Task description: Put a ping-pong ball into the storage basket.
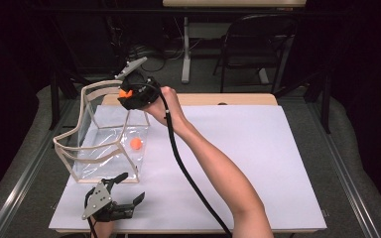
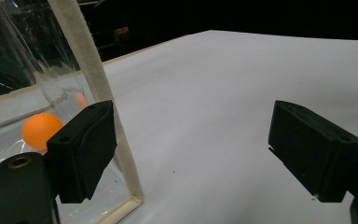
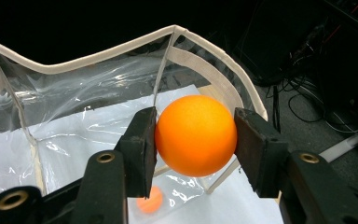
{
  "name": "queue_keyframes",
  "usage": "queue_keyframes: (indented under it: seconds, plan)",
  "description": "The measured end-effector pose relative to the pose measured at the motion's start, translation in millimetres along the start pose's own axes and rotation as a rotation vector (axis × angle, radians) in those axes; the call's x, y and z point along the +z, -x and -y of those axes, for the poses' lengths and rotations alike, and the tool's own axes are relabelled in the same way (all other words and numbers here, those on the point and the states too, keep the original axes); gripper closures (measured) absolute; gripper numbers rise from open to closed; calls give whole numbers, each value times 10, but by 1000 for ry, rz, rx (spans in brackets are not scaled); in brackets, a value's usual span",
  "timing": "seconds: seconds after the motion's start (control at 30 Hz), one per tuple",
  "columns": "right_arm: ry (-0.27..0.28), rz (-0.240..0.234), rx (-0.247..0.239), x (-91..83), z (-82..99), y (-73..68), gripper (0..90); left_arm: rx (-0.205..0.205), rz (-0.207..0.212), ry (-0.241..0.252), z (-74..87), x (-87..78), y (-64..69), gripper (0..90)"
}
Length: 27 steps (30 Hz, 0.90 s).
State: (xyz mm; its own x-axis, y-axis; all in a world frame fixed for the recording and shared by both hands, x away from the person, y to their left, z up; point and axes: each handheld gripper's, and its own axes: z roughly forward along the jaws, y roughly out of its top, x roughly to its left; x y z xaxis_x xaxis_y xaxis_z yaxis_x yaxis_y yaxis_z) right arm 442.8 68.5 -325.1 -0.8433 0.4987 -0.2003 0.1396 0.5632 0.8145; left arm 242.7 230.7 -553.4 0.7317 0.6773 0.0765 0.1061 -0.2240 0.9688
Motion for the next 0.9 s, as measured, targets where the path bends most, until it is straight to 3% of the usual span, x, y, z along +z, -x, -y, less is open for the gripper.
queue_keyframes:
  seconds: [0.9]
  plan:
    - [-43,-14,2,286,-89,-36,504,-3,-4,5,-1,-30,-7,155]
